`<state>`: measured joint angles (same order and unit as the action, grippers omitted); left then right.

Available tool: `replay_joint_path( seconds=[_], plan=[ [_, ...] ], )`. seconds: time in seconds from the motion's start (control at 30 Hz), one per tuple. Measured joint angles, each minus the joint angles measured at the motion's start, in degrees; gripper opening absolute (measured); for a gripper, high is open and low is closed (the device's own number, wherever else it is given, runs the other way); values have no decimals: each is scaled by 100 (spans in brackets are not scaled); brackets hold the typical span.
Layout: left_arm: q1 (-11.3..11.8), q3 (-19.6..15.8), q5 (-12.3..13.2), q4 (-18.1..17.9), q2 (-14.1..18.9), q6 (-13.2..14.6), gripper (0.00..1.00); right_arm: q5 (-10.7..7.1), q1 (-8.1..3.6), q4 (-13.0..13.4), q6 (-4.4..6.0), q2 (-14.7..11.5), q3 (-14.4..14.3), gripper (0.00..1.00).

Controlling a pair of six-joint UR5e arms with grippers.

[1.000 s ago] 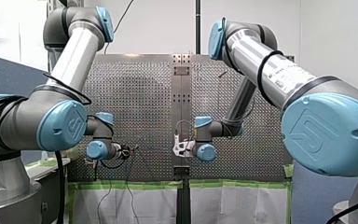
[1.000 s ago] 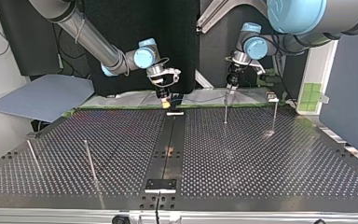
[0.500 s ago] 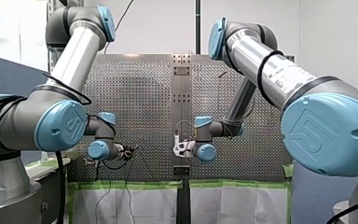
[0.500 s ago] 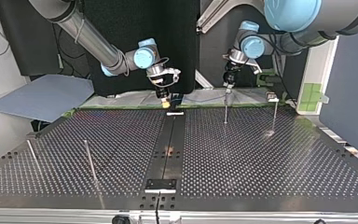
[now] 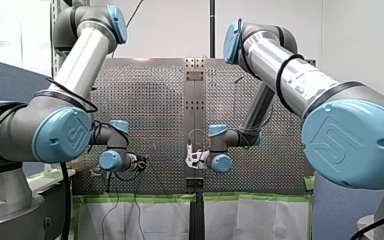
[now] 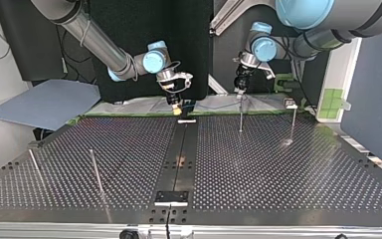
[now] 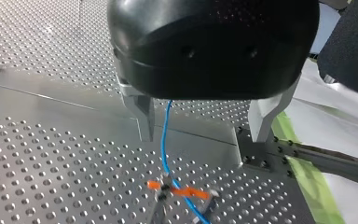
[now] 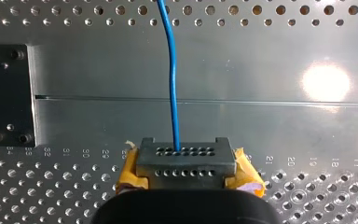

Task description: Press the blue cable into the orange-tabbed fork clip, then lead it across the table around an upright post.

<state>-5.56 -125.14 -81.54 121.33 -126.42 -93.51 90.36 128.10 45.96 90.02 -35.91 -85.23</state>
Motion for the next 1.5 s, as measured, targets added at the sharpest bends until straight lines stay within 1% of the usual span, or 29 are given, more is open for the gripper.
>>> replay_joint_path(
  seconds=[0.2,0.33,0.5,0.67,0.87,1.07,1.17,1.37,1.5],
  plan=[
    [-293,181,-307,4,-4,-122,100,0,8,1,0,0,0,0],
    [-498,374,-517,16,-6,-294,100,0,8,-2,0,0,1,0],
    [-749,620,-769,128,-17,-527,100,0,-2,-40,1,0,0,0],
    [-932,725,-1008,250,-44,-607,100,0,-7,-46,1,0,0,0],
    [-962,877,-1294,370,-231,-602,100,0,-8,-53,0,0,1,0],
    [-976,1091,-1560,270,-490,-574,100,0,-2,-59,0,0,0,0],
    [-984,1217,-1694,309,-605,-541,100,0,0,-56,0,0,0,0],
    [-1004,1460,-1962,531,-667,-378,100,0,0,-55,0,0,0,0],
    [-1008,1518,-2153,610,-669,-287,100,0,0,-56,0,0,0,0]
  ],
)
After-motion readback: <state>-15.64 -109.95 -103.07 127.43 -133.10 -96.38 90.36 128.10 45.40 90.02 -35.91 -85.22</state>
